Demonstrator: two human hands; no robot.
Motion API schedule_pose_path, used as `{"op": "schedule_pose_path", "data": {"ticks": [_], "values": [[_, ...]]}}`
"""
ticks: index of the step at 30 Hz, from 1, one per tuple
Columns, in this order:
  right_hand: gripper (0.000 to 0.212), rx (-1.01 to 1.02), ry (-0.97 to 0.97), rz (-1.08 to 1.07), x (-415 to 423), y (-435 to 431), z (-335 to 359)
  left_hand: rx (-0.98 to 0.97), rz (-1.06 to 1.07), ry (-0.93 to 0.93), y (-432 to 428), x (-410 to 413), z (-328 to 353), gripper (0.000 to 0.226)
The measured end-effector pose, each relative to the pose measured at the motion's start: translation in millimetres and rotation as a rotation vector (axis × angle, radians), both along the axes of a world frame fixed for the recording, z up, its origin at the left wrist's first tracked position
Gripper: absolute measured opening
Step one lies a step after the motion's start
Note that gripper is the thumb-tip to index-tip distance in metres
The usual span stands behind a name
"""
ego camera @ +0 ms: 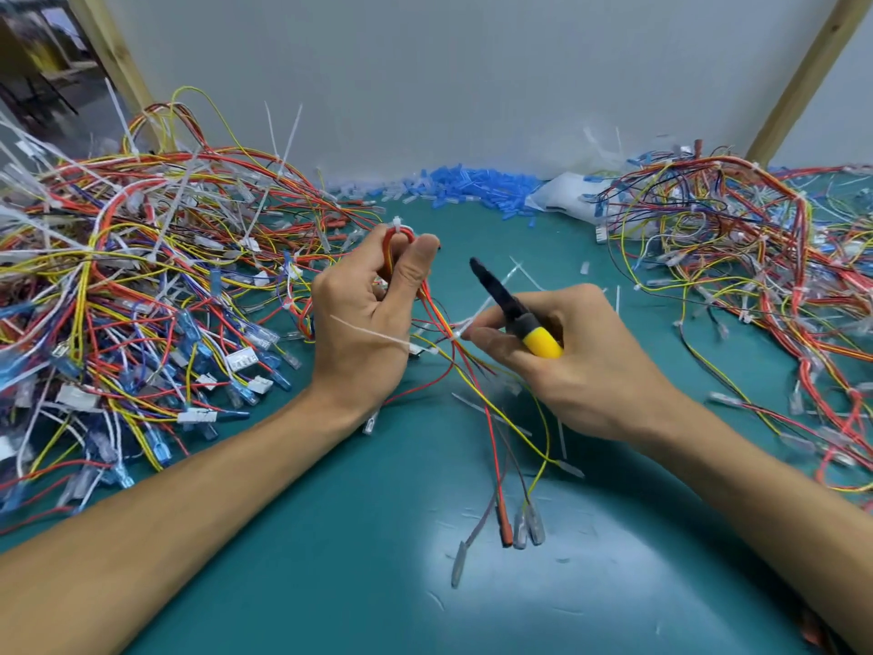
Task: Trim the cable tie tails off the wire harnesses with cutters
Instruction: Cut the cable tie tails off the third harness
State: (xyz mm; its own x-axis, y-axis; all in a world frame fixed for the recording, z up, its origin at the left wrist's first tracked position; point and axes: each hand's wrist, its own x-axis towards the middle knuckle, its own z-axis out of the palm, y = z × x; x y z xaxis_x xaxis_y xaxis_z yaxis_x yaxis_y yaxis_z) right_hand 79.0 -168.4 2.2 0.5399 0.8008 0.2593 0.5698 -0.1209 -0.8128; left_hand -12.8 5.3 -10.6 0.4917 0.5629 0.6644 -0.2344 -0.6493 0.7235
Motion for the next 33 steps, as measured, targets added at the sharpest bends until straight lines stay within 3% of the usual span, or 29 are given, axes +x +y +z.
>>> {"op": "schedule_pose_path", "data": {"ticks": [2, 7, 13, 16, 21, 24, 30, 33], "values": [[0.014, 0.057, 0.084, -0.032, -0.6, 2.1, -1.3, 0.035, -0.008, -0.015, 0.5, -0.2, -0.4, 0.044], [0.014, 0.13, 0.075, -0.137, 4.9, 3.3, 0.7, 0.261, -0.098, 0.02, -6.2, -2.3, 0.0, 0.017], [0.014, 0.153, -0.122, -0.21, 13.2, -2.8, 7.5, 0.236, -0.238, 0.091, -9.1, -3.4, -4.9, 0.041], [0.014, 0.114, -0.214, -0.21, 13.6, -6.3, 10.5, 0.353, -0.204, 0.096, -5.1, -2.8, -4.5, 0.049], [0.023, 0.115, -0.315, -0.26, 12.5, -10.0, 14.3, 0.53, -0.061, 0.195, -3.4, -3.1, -3.3, 0.012], [0.02, 0.188, -0.323, -0.28, 14.0, -11.9, 17.8, 0.647, 0.012, 0.268, -4.8, -7.4, 1.9, 0.006], [0.013, 0.392, -0.162, -0.26, 17.1, -12.9, 22.7, 0.74, 0.111, 0.344, -17.7, -7.8, 4.7, 0.066], [0.013, 0.465, -0.132, -0.244, 16.1, -13.3, 23.9, 0.689, 0.153, 0.381, -22.7, -6.1, 3.7, 0.071]]}}
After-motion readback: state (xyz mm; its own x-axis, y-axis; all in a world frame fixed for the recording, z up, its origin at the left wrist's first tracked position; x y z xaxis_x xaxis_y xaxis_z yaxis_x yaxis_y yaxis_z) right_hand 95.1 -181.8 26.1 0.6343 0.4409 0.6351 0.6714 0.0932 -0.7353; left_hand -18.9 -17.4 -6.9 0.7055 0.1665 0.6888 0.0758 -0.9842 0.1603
